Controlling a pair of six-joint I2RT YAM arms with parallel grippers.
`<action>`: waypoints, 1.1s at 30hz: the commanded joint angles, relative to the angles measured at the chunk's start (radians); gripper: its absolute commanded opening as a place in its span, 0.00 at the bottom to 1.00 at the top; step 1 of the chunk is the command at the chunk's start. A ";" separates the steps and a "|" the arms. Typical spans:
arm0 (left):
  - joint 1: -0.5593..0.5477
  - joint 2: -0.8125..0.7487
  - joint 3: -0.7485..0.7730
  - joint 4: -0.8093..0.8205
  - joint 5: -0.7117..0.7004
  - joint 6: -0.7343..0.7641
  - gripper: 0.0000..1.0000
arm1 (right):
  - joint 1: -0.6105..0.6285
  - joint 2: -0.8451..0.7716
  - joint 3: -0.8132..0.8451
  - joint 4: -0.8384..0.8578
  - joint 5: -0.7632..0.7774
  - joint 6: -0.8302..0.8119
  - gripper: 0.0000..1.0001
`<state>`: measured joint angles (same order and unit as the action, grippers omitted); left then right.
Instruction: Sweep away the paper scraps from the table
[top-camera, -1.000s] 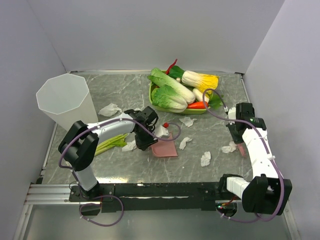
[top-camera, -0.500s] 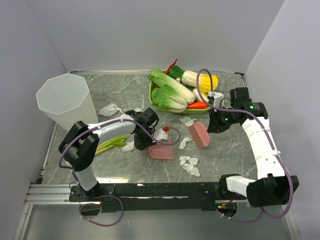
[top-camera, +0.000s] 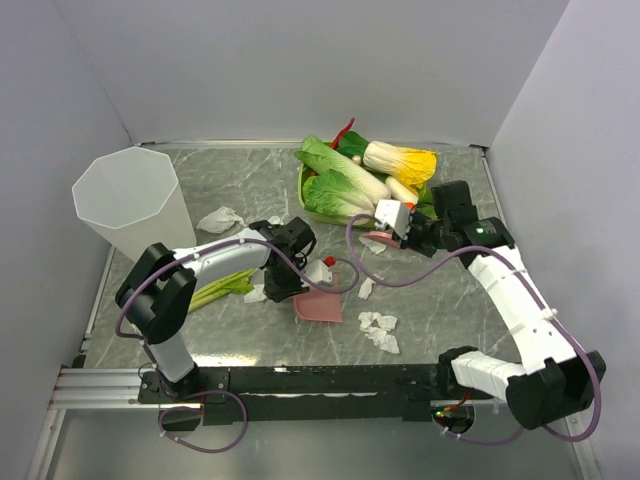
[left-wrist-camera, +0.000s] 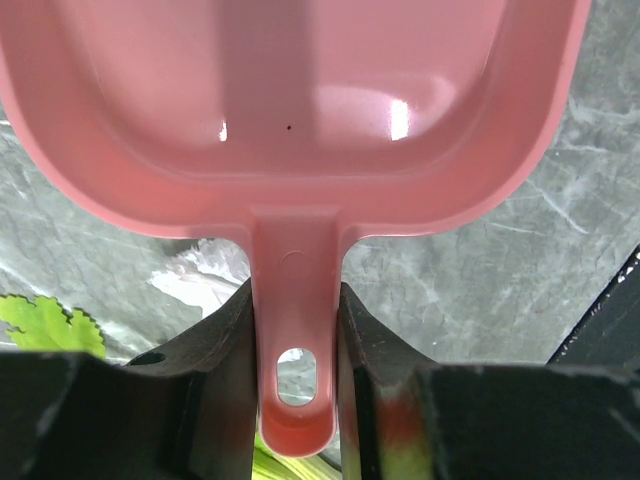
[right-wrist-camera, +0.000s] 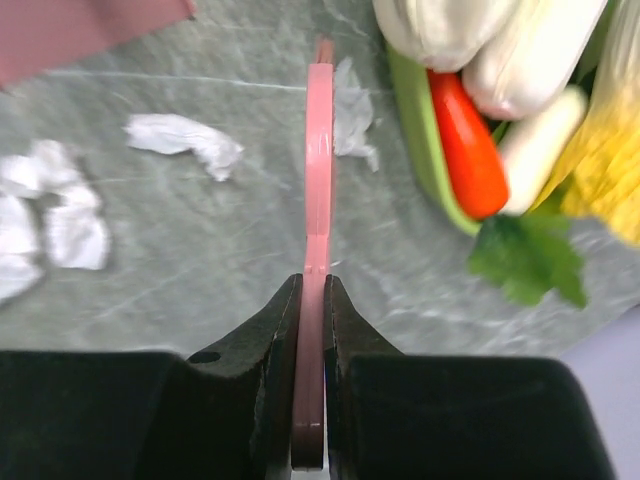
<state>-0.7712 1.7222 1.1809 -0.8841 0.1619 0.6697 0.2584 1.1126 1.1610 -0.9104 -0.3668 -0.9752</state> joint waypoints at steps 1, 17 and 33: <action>-0.002 -0.056 -0.018 -0.032 -0.012 0.025 0.01 | 0.059 0.038 -0.079 0.210 0.072 -0.195 0.00; -0.002 -0.093 -0.053 -0.064 0.004 0.065 0.01 | 0.173 -0.144 -0.108 -0.195 -0.081 -0.036 0.00; 0.000 -0.161 -0.181 0.031 0.014 0.071 0.01 | 0.274 -0.145 -0.098 -0.657 -0.236 -0.261 0.00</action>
<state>-0.7712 1.6199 1.0485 -0.8974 0.1604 0.7193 0.4870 0.9314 1.0897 -1.3262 -0.5369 -1.1770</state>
